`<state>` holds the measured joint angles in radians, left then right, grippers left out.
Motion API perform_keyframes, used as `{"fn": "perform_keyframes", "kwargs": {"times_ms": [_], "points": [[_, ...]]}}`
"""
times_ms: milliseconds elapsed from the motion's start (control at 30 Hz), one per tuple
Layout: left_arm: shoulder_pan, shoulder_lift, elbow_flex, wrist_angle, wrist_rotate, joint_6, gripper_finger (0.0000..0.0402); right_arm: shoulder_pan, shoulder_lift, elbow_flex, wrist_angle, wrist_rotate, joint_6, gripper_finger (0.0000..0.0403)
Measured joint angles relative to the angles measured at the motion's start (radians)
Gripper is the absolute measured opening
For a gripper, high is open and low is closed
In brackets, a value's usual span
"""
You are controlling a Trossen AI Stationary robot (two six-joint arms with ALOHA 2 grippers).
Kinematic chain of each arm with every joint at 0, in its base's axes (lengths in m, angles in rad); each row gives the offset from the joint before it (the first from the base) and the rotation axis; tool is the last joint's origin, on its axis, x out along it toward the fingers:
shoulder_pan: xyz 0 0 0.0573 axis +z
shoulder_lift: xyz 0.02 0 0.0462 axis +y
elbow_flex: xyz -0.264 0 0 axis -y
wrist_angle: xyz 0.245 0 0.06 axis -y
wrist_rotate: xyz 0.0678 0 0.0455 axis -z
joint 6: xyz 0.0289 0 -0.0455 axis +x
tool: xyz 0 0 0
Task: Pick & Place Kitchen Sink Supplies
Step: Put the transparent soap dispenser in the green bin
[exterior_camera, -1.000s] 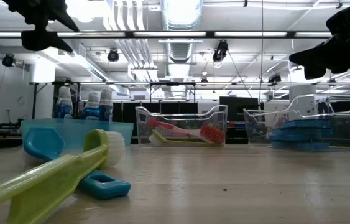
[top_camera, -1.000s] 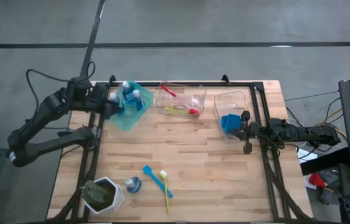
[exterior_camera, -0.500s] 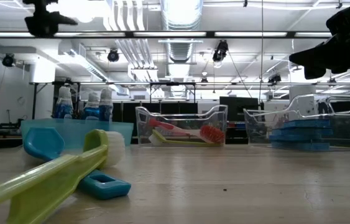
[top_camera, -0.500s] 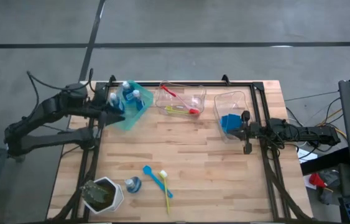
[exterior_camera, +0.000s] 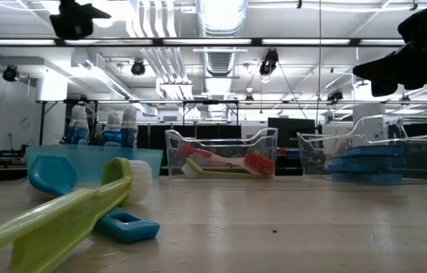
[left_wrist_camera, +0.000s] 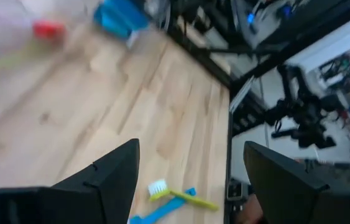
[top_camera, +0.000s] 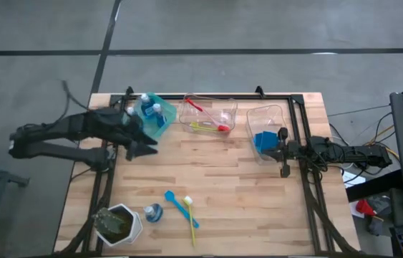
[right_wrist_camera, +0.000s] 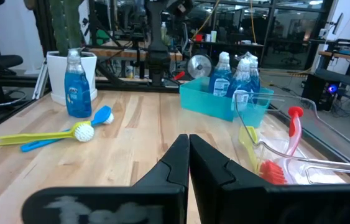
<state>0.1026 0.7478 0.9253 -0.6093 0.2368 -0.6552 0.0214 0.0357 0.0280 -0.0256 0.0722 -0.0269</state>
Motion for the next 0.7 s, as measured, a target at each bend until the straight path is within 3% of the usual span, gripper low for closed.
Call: {"fn": "perform_keyframes", "kwargs": {"times_ms": [333, 700], "points": [[-0.171, 0.091, 0.000, 0.035, -0.013, -0.083, 0.0278, 0.000, 0.001, 0.000, 0.000, 0.000, 0.000, 0.0009], [-0.342, 0.176, -0.001, 0.105, -0.103, -0.172, 0.0278, 0.000, 0.001, 0.000, 0.000, 0.000, 0.000, 0.0008]]}}
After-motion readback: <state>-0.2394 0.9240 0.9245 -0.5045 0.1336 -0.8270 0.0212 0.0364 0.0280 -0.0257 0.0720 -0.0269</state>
